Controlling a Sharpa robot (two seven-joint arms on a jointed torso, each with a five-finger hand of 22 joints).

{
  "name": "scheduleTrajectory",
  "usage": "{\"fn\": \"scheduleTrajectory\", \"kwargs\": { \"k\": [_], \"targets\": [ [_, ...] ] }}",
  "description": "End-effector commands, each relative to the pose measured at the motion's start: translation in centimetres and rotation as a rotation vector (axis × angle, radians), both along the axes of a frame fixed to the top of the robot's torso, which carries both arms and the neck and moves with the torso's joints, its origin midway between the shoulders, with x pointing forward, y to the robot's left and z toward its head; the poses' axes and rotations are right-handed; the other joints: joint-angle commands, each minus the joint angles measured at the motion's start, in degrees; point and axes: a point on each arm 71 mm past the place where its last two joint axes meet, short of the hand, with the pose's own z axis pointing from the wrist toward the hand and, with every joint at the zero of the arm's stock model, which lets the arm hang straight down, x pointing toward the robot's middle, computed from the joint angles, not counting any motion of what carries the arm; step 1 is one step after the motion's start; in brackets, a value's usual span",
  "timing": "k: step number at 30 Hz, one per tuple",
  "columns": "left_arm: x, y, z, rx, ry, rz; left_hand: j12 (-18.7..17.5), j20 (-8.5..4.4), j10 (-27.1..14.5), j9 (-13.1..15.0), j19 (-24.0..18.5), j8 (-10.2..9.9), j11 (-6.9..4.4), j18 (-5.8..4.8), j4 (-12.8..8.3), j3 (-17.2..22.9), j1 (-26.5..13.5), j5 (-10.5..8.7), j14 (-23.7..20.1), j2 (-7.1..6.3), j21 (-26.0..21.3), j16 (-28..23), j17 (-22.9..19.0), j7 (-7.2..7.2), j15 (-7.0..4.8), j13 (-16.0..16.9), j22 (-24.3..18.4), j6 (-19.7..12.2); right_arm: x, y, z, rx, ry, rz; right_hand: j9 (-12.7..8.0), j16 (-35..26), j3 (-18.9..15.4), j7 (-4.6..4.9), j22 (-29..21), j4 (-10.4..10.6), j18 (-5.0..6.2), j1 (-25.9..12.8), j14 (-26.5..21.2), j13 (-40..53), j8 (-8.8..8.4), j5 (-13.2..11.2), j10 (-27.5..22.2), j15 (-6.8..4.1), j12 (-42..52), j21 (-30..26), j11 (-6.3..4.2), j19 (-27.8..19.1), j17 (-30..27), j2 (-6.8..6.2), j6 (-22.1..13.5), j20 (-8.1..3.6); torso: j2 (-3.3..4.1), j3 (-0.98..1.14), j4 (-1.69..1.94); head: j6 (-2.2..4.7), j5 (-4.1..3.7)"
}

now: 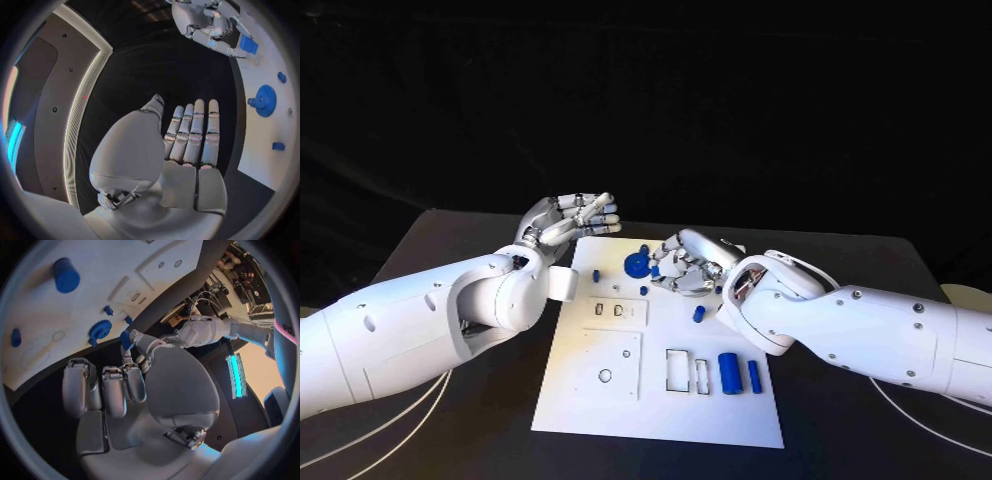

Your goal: Assemble the parts on the task board

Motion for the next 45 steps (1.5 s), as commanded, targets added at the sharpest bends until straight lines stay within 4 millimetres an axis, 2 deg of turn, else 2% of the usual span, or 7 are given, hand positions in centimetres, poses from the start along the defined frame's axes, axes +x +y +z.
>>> {"fn": "scheduleTrajectory", "kwargs": {
  "k": [1,8,13,22,27,39,45],
  "targets": [
    [0.1,-0.2,0.1,-0.009,-0.005,-0.01,-0.3,0.03,0.4,-0.1,0.3,-0.3,0.13,0.79,0.1,0.2,0.4,0.0,0.1,-0.26,-0.4,-0.2,0.1,1.08,0.44,0.0,-0.1,-0.1,-0.4,1.1,-1.0,-0.072,-0.012,0.016,1.5,0.0,-0.2,-0.92,5.4,0.3,-0.39,-0.7,4.5,4.8,1.92,-0.5,0.0,-0.31,-0.1,0.4,-0.47,0.0,8.2,-0.08,1.0,-0.42,0.04,-0.02,0.03,-0.46,0.94],
    [0.1,-0.2,0.0,-0.008,-0.005,-0.009,-0.3,0.03,0.4,-0.1,0.3,-0.3,0.13,0.79,0.1,0.2,0.4,0.0,0.1,-0.27,-0.4,-0.3,0.1,1.08,0.45,0.0,-0.1,-0.1,-1.1,3.0,-2.5,-0.098,-0.007,0.041,1.6,0.0,-0.2,-0.94,5.5,0.4,-0.4,-0.8,4.5,4.8,1.96,-0.6,0.0,-0.32,-0.1,0.4,-0.49,0.1,8.2,-0.13,1.0,-0.44,0.13,0.02,0.08,-1.09,2.4],
    [0.1,-0.3,0.0,-0.009,-0.005,-0.01,-0.4,0.04,0.5,-0.1,0.2,-0.3,0.13,0.79,0.1,0.2,0.4,0.0,0.0,-0.28,-0.4,-0.3,0.1,1.07,0.46,0.0,-0.1,-0.1,-1.5,4.0,-3.5,-0.103,-0.014,0.063,1.6,-0.1,-0.3,-0.97,5.5,0.4,-0.4,-1.0,4.5,4.8,2.01,-0.8,0.0,-0.35,-0.1,0.4,-0.51,0.1,8.2,-0.21,1.0,-0.46,0.16,0.09,-0.04,-1.37,3.29],
    [0.1,-0.4,0.1,-0.01,-0.004,-0.013,-0.4,0.04,0.5,-0.1,0.2,-0.3,0.13,0.79,0.1,0.2,0.4,0.0,0.0,-0.28,-0.4,-0.3,0.1,1.07,0.46,0.0,-0.1,-0.1,-1.7,4.8,-4.2,-0.118,-0.038,0.078,1.6,0.0,-0.3,-0.97,5.5,0.4,-0.39,-1.1,4.5,4.8,2.01,-0.7,0.0,-0.36,-0.1,0.4,-0.51,0.1,8.2,-0.26,0.9,-0.47,0.08,0.05,0.04,-1.69,3.61],
    [0.1,-0.4,0.1,-0.01,-0.003,-0.014,-0.4,0.04,0.5,-0.1,0.2,-0.3,0.13,0.79,0.1,0.2,0.4,0.0,0.0,-0.28,-0.4,-0.3,0.1,1.07,0.46,0.0,-0.1,-0.1,-1.8,5.0,-4.4,-0.121,-0.042,0.082,1.6,0.0,-0.3,-0.97,5.5,0.4,-0.39,-1.1,4.5,4.8,2.01,-0.7,0.0,-0.36,-0.1,0.4,-0.51,0.1,8.2,-0.26,0.9,-0.47,0.09,0.12,-0.01,-1.84,3.8],
    [0.1,-0.5,0.1,-0.01,-0.001,-0.018,-0.4,0.05,0.5,-0.1,0.2,-0.3,0.13,0.78,0.1,0.2,0.3,0.0,0.0,-0.29,-0.5,-0.4,0.1,1.06,0.48,0.0,-0.2,-0.1,-1.8,5.5,-4.9,-0.132,-0.037,0.095,1.6,0.0,-0.4,-0.97,5.7,0.5,-0.46,-1.3,4.6,4.9,2.05,-0.8,0.1,-0.37,0.0,0.6,-0.53,0.3,8.4,-0.43,0.9,-0.5,0.1,0.11,0.05,-1.97,3.8],
    [0.0,-0.5,0.1,-0.011,0.0,-0.019,-0.4,0.05,0.5,-0.1,0.2,-0.3,0.13,0.78,0.1,0.2,0.3,0.0,0.0,-0.29,-0.5,-0.4,0.1,1.06,0.48,0.0,-0.2,-0.1,-1.7,5.5,-5.1,-0.136,-0.036,0.093,1.6,0.0,-0.4,-0.97,5.7,0.5,-0.46,-1.3,4.6,4.9,2.05,-0.8,0.1,-0.37,0.0,0.6,-0.53,0.3,8.4,-0.43,0.9,-0.5,0.12,0.18,0.05,-2.07,3.85]
  ]
}}
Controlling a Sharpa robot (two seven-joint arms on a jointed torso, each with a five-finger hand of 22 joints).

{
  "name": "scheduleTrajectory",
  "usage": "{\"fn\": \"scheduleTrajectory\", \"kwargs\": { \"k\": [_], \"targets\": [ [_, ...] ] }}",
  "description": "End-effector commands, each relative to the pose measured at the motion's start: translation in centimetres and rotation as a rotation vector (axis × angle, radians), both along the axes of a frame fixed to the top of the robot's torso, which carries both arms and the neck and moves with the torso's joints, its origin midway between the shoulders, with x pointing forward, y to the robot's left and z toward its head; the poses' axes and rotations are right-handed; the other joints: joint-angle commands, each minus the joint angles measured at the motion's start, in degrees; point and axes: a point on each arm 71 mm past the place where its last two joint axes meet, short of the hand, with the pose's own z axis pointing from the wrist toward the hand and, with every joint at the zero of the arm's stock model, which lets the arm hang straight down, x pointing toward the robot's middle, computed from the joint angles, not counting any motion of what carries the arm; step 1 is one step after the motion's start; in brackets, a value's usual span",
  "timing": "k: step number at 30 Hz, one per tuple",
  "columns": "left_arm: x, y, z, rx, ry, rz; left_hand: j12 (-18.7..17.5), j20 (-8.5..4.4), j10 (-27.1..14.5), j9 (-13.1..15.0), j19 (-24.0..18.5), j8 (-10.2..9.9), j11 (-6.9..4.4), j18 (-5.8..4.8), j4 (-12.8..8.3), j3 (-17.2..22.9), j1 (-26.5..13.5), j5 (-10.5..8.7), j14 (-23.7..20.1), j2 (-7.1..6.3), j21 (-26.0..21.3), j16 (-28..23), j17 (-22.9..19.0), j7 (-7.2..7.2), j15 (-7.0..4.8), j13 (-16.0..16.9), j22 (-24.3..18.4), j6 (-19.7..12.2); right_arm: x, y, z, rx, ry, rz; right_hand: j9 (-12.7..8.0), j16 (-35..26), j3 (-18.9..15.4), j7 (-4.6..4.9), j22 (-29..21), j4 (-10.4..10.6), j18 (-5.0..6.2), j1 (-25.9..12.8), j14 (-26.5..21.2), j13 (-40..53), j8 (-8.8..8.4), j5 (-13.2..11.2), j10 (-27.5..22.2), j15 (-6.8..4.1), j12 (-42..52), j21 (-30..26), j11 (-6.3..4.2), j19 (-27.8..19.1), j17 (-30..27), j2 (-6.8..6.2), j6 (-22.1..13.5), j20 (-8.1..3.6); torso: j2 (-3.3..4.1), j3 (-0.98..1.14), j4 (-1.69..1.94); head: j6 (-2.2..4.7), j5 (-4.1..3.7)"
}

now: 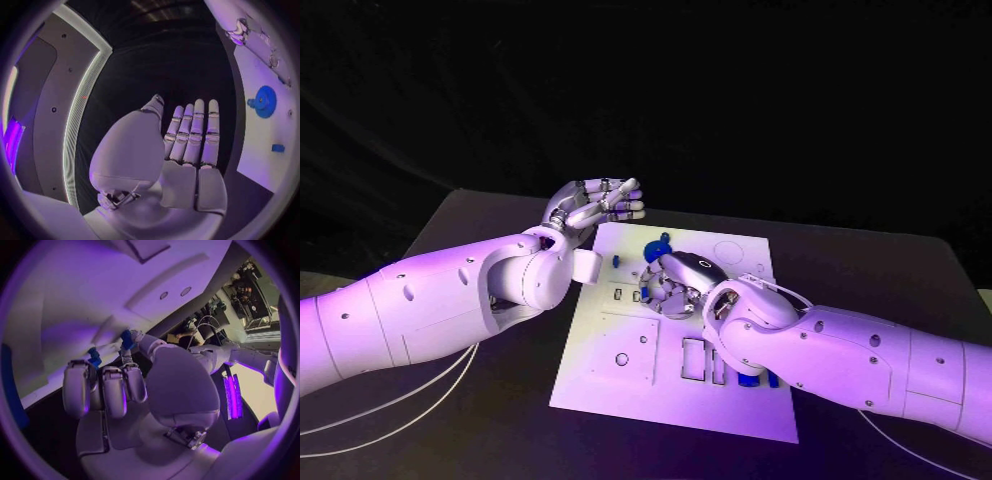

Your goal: Assemble the parts on the task board

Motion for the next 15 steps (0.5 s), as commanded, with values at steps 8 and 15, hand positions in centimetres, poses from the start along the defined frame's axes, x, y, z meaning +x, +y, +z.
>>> {"fn": "scheduleTrajectory", "kwargs": {
  "k": [8,15],
  "targets": [
    [-0.09,-0.25,0.14,-0.01,-0.003,-0.017,-0.2,0.05,0.3,-0.1,0.2,-0.3,-0.08,0.78,0.1,0.2,0.3,0.01,0.0,-0.3,-0.3,-0.4,0.1,1.06,0.48,0.0,0.0,-0.1,-0.11,0.24,-0.44,-0.022,0.001,0.016,1.6,0.0,-0.1,-0.87,5.7,0.3,-0.45,-0.5,4.6,4.8,1.7,-0.1,-0.2,-0.39,-0.1,0.3,-0.33,0.0,8.3,0.03,0.8,-0.31,0.07,0.06,0.0,-0.35,0.11],
    [-0.09,-0.19,0.13,-0.01,-0.003,-0.016,-0.2,0.05,0.3,-0.1,0.2,-0.3,-0.08,0.78,0.1,0.2,0.3,0.01,0.0,-0.3,-0.3,-0.4,0.1,1.06,0.48,0.0,0.0,-0.1,0.15,-0.07,-0.71,-0.039,0.008,0.006,1.6,-0.1,-0.3,-0.72,5.5,0.5,-0.39,-1.1,4.5,4.4,1.56,-0.2,-0.5,-0.35,-0.5,0.1,-0.24,-0.1,8.1,-0.38,0.3,-0.33,0.03,0.08,-0.1,-0.55,0.17]
  ]
}}
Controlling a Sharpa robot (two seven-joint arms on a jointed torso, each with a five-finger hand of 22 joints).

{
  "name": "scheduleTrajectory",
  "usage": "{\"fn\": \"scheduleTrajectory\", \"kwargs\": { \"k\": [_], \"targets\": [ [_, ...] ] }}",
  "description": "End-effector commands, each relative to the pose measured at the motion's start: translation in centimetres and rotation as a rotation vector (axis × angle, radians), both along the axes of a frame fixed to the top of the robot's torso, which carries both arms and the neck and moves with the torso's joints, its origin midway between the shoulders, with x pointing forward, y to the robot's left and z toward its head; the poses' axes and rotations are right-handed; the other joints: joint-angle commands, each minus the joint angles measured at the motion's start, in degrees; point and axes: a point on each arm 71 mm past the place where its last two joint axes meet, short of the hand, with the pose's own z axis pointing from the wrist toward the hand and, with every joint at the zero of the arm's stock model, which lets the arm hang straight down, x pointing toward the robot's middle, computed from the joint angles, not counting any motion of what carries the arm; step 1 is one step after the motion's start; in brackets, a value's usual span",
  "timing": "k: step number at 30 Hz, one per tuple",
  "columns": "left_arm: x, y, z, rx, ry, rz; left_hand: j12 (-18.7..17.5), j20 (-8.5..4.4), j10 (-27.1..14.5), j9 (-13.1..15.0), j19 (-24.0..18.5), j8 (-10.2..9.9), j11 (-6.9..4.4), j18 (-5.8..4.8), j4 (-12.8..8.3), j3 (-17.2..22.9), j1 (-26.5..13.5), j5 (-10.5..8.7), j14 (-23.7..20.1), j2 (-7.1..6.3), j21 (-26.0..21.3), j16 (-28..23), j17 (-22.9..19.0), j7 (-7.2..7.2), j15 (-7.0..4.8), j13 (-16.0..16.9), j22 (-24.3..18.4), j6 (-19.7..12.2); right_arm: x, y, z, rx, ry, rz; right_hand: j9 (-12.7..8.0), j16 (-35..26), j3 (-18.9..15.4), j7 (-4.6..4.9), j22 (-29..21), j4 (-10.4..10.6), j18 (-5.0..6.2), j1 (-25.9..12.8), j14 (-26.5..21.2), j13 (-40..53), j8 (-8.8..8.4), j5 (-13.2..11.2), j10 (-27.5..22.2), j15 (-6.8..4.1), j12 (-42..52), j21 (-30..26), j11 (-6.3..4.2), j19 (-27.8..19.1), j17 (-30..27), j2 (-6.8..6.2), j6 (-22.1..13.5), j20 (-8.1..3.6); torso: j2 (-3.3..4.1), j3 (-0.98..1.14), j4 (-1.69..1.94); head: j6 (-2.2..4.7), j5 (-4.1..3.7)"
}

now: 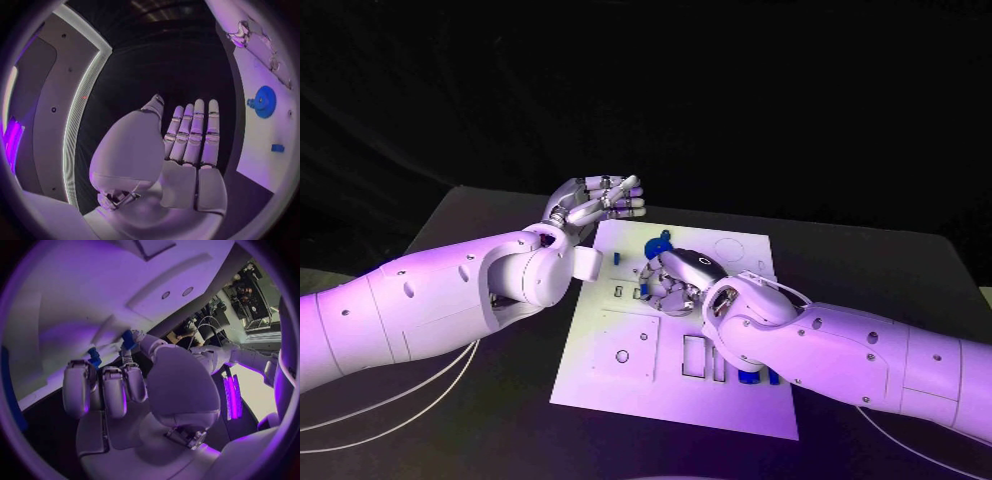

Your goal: Assemble the parts on the task board

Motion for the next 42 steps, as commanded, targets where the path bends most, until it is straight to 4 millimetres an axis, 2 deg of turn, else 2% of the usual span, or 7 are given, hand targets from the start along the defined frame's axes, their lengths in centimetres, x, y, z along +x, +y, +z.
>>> {"fn": "scheduleTrajectory", "kwargs": {
  "k": [1,17,22,25,28,38,42],
  "targets": [
    [-0.06,-0.21,0.12,-0.01,-0.004,-0.016,-0.2,0.05,0.3,-0.1,0.2,-0.3,-0.08,0.78,0.1,0.2,0.3,0.0,0.0,-0.3,-0.3,-0.4,0.1,1.06,0.48,0.0,-0.1,-0.1,0.01,-0.2,-0.6,-0.038,0.014,0.005,1.5,-0.1,-0.2,-0.57,5.5,0.4,-0.38,-0.7,4.5,4.3,0.39,-0.1,-0.3,-0.34,-0.3,0.0,0.01,-0.1,8.1,0.06,0.3,-0.33,-0.01,0.03,-0.08,-0.09,0.09],
    [-0.06,-0.17,0.11,-0.009,-0.002,-0.016,-0.2,0.05,0.3,-0.1,0.2,-0.3,-0.08,0.78,0.1,0.2,0.3,0.0,0.0,-0.3,-0.3,-0.4,0.1,1.06,0.48,0.0,-0.1,-0.1,-0.11,-0.29,-0.66,-0.042,0.01,0.005,1.4,-0.2,-0.5,-0.3,5.4,0.6,-0.34,-1.5,4.5,4.1,0.18,0.2,-0.6,-0.17,-0.5,-0.2,0.24,-0.2,8.0,-0.62,-0.3,-0.24,-0.02,0.04,-0.04,-0.05,0.1],
    [-0.06,-0.16,0.1,-0.009,-0.001,-0.016,-0.2,0.05,0.3,-0.1,0.2,-0.3,-0.08,0.78,0.1,0.2,0.3,0.0,0.0,-0.3,-0.3,-0.4,0.1,1.06,0.48,0.0,-0.1,-0.1,-0.06,-0.37,-0.71,-0.046,0.01,0.003,1.3,-0.2,-0.9,-0.1,5.3,0.9,-0.32,-2.1,4.5,3.9,0.01,0.6,-0.8,-0.02,-0.7,-0.3,0.42,-0.3,7.9,-1.18,-0.8,-0.12,-0.03,0.03,-0.06,-0.06,0.09],
    [-0.06,-0.15,0.1,-0.009,-0.001,-0.017,-0.4,0.07,0.4,-0.1,0.2,-0.3,-0.07,0.78,0.1,0.2,0.3,0.0,-0.1,-0.3,-0.3,-0.5,0.1,1.07,0.49,0.0,-0.1,-0.1,-0.06,-0.38,-0.7,-0.044,0.009,0.004,1.0,-0.3,-1.4,0.4,5.2,1.3,-0.3,-2.9,4.4,3.8,-0.63,1.6,-1.0,0.3,-1.0,-0.5,0.82,-0.4,7.7,-2.05,-2.1,0.11,-0.03,0.03,-0.06,-0.06,0.09],
    [-0.06,-0.15,0.09,-0.009,0.0,-0.018,-0.4,0.07,0.4,-0.1,0.2,-0.3,-0.07,0.78,0.1,0.2,0.3,0.0,-0.1,-0.3,-0.3,-0.5,0.1,1.07,0.49,0.0,-0.1,-0.1,-0.07,-0.34,-0.66,-0.039,0.006,0.006,0.9,-0.3,-1.7,0.62,5.2,1.4,-0.29,-3.2,4.4,3.7,-0.92,1.8,-1.1,0.46,-1.0,-0.6,1.02,-0.4,7.7,-2.35,-2.6,0.24,-0.01,0.04,-0.02,-0.04,0.08],
    [-0.06,-0.1,0.06,-0.008,0.005,-0.021,-0.4,0.07,0.4,-0.1,0.2,-0.4,-0.06,0.78,0.2,0.2,0.3,0.0,-0.1,-0.3,-0.3,-0.5,0.1,1.08,0.5,0.0,-0.2,-0.1,-0.07,-0.32,-0.63,-0.035,0.003,0.006,0.6,-0.4,-2.1,1.0,5.1,1.7,-0.24,-3.5,4.4,3.3,-1.42,1.7,-1.5,0.77,-1.4,-0.8,1.37,-0.5,7.6,-2.71,-3.4,0.51,-0.03,0.04,-0.03,-0.04,0.06],
    [-0.06,-0.1,0.04,-0.008,0.007,-0.022,-0.4,0.08,0.4,-0.1,0.2,-0.4,-0.06,0.78,0.2,0.2,0.3,0.0,-0.1,-0.3,-0.3,-0.5,0.1,1.08,0.5,0.0,-0.2,-0.1,-0.07,-0.32,-0.62,-0.034,0.001,0.008,0.2,-0.5,-2.6,1.49,4.8,2.1,-0.14,-3.8,4.3,2.4,-2.35,1.4,-2.4,1.14,-2.2,-1.3,1.81,-0.8,7.3,-3.08,-4.8,0.83,0.0,0.06,-0.05,-0.02,0.11]
  ]
}}
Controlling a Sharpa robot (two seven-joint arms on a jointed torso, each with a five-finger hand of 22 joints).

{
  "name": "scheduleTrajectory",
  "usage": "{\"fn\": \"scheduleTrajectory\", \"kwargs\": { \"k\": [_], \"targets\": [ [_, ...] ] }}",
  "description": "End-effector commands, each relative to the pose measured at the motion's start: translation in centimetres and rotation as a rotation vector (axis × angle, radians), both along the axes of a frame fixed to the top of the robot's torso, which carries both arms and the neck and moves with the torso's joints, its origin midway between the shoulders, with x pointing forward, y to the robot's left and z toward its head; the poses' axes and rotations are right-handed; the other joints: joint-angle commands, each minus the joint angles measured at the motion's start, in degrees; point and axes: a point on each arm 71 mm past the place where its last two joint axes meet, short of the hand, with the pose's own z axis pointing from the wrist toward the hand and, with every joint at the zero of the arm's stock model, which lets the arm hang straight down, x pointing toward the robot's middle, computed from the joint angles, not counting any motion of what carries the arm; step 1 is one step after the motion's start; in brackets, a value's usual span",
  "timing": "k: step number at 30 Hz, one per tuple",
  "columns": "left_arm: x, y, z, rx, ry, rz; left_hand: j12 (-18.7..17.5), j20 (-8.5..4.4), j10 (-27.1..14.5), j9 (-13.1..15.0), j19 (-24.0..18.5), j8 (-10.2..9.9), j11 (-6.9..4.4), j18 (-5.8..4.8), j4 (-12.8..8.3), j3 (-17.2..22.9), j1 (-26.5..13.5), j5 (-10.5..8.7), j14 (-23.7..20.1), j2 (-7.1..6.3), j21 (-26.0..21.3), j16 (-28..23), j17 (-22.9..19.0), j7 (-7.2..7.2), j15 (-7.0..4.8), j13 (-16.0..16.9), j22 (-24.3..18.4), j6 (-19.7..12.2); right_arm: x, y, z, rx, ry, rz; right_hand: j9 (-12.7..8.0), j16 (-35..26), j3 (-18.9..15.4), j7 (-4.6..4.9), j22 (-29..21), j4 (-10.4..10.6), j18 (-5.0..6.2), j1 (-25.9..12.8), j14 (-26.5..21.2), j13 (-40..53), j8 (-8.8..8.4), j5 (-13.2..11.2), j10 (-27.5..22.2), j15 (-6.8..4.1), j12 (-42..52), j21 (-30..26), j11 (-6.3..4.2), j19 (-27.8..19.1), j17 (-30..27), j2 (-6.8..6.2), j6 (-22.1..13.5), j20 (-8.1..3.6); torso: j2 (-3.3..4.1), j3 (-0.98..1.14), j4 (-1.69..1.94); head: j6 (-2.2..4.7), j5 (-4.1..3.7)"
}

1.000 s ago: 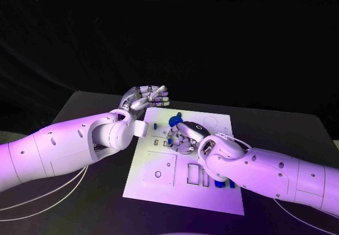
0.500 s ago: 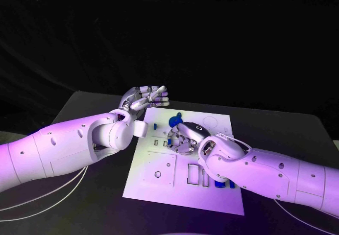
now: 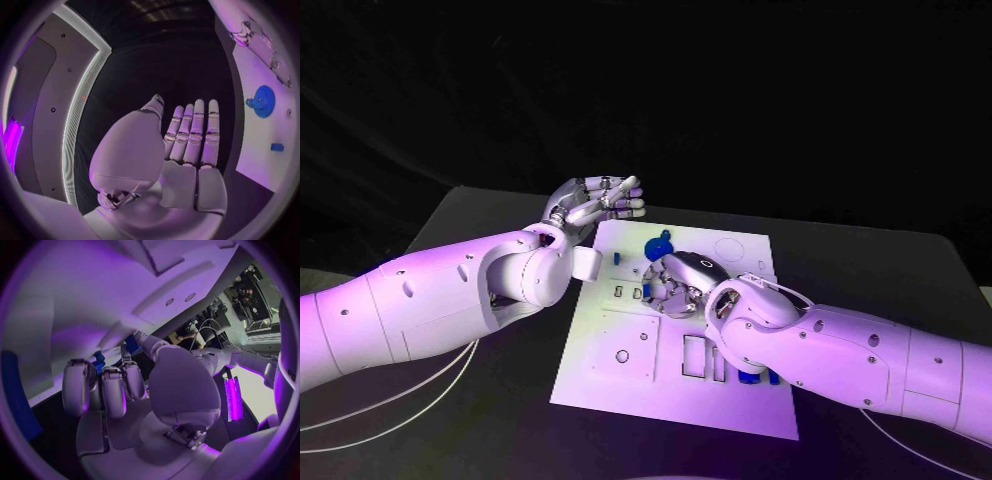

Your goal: Assemble the parts on the task board

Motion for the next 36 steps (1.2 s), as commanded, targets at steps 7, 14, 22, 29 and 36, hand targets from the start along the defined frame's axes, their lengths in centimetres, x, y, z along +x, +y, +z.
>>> {"fn": "scheduleTrajectory", "kwargs": {
  "k": [7,14,22,29,36],
  "targets": [
    [0.0,-0.2,0.1,-0.01,0.001,-0.022,-0.2,0.08,0.4,-0.1,0.2,-0.4,-0.06,0.78,0.2,0.2,0.3,0.0,-0.1,-0.3,-0.4,-0.2,0.1,1.08,0.5,0.0,-0.1,-0.1,-0.2,0.2,0.0,-0.003,-0.008,0.019,-0.6,-0.3,-1.8,0.46,4.6,0.9,-0.06,-1.2,4.2,1.9,-1.43,-0.8,-1.1,0.74,-0.8,-0.8,0.38,-0.5,7.2,-1.49,-1.9,0.73,0.04,0.04,0.01,0.11,-0.03],
    [0.0,-0.2,0.0,-0.007,0.005,-0.025,-0.2,0.08,0.4,-0.1,0.2,-0.4,-0.06,0.78,0.2,0.2,0.3,0.0,-0.1,-0.3,-0.4,-0.2,0.1,1.08,0.5,0.0,-0.1,-0.1,-0.3,-0.1,0.4,0.037,-0.04,0.016,-1.0,-0.4,-3.6,0.84,4.0,1.7,0.14,-1.4,4.2,0.7,-2.53,-1.6,-2.3,1.05,-1.9,-1.6,0.72,-1.0,7.1,-2.03,-3.3,1.06,0.02,0.06,0.02,0.13,-0.1],
    [0.0,-0.1,-0.1,0.084,-0.018,-0.07,-0.6,-0.22,0.6,-0.1,1.4,-0.5,-0.19,0.88,0.2,-0.2,-0.2,-0.01,1.7,-0.46,0.2,0.7,0.7,1.02,0.11,0.0,0.0,0.0,-1.1,-1.7,2.4,0.159,-0.077,0.043,-1.6,-0.3,-5.1,1.37,3.8,2.0,0.24,-0.1,4.2,-0.3,-3.61,-0.5,-3.4,1.48,-2.7,-2.1,1.2,-1.3,7.2,-1.96,-4.6,1.46,-0.24,0.05,-0.08,0.38,-0.2],
    [-0.5,0.0,-0.6,0.198,0.027,-0.179,4.4,-5.54,9.3,0.4,13.5,0.4,-3.98,0.88,0.4,-1.9,-2.2,0.19,16.8,-1.02,8.9,18.7,10.6,-1.71,-4.78,2.3,3.9,1.7,-0.5,-5.9,5.4,0.325,0.046,0.016,-1.7,-1.2,-4.5,1.43,1.6,1.6,0.96,1.9,3.6,-0.8,-3.49,0.5,-4.0,1.57,-3.1,-4.9,1.26,-3.2,5.2,-0.45,-4.1,1.61,-0.79,0.25,-0.6,0.54,-0.1],
    [-1.5,-0.3,-1.3,0.38,0.141,-0.375,29.3,-12.3,15.4,4.6,27.6,7.1,-8.61,-0.42,-0.3,-3.6,-5.8,0.76,32.1,-0.25,30.0,66.7,64.4,-5.68,-9.05,19.3,17.4,3.7,0.8,-11.6,7.5,0.428,0.146,-0.129,-1.6,-1.1,-4.5,1.38,1.6,1.6,0.97,2.1,3.7,-0.8,-3.19,1.2,-4.0,1.55,-3.1,-5.0,1.22,-3.2,5.4,-0.26,-3.6,1.61,-1.79,0.64,-0.94,0.49,0.07]
  ]
}}
